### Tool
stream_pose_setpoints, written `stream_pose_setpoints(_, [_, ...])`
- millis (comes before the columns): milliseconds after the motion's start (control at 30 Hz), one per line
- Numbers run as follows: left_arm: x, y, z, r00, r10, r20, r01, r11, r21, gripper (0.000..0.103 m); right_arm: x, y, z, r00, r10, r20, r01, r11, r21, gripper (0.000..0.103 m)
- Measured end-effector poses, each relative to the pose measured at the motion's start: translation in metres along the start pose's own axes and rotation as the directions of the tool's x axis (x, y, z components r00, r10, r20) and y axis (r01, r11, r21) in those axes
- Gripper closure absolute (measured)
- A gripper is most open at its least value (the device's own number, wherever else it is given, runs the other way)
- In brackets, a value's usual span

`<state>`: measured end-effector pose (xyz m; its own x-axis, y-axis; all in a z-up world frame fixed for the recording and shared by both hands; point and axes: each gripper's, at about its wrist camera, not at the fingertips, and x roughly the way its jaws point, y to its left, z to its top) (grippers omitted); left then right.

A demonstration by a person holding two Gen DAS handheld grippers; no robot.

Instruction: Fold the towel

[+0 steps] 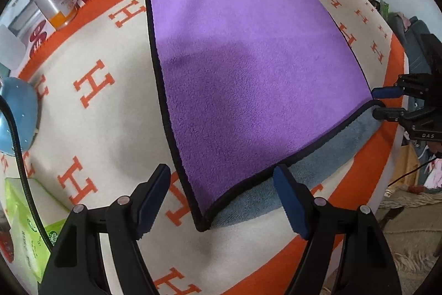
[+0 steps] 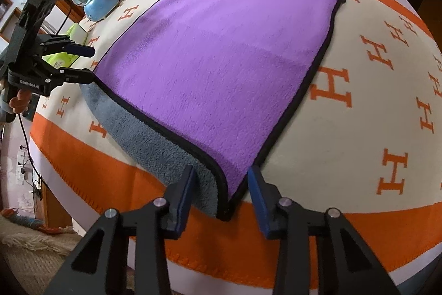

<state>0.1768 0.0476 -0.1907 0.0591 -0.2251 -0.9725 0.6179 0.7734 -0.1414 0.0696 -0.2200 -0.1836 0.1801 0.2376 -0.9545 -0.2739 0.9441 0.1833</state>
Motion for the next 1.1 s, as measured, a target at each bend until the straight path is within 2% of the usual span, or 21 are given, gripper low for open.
stream_pose_setpoints(100, [0.002, 0.003, 0.000, 0.999, -0.035, -0.016, 0.035, 0.999, 0.006, 0.040, 0.000, -0.002, 0.000, 1.000, 0.021, -0.002, -0.021, 1.000, -0.001, 0.075])
stream_pose_setpoints(200, [0.003, 0.002, -0.001, 0.998, -0.058, -0.031, 0.059, 0.998, 0.027, 0.042, -0.001, -0.005, -0.001, 0.999, 0.043, -0.006, -0.043, 0.999, 0.009, 0.083])
stream_pose_setpoints(433, [-0.002, -0.011, -0.010, 0.994, -0.088, -0.063, 0.093, 0.992, 0.080, 0.054, -0.003, -0.004, -0.003, 0.997, 0.072, -0.009, -0.072, 0.997, 0.010, 0.086])
stream_pose_setpoints(733, [0.002, -0.018, -0.015, 0.993, -0.067, -0.095, 0.077, 0.991, 0.110, 0.059, -0.003, -0.002, -0.002, 0.998, 0.069, -0.002, -0.069, 0.998, 0.000, 0.087])
stream_pose_setpoints(833, [0.003, -0.014, -0.016, 0.993, -0.065, -0.096, 0.075, 0.992, 0.100, 0.062, -0.002, 0.000, -0.002, 0.998, 0.068, -0.001, -0.068, 0.998, -0.001, 0.090])
stream_pose_setpoints(1000, [0.006, -0.013, -0.019, 0.995, -0.036, -0.093, 0.044, 0.995, 0.087, 0.084, -0.003, 0.002, -0.002, 0.998, 0.060, 0.003, -0.060, 0.998, -0.001, 0.094])
stream_pose_setpoints(1100, [0.009, -0.017, -0.020, 0.996, 0.002, -0.091, 0.006, 0.996, 0.089, 0.089, -0.004, 0.004, -0.003, 0.998, 0.056, 0.005, -0.056, 0.998, -0.003, 0.096])
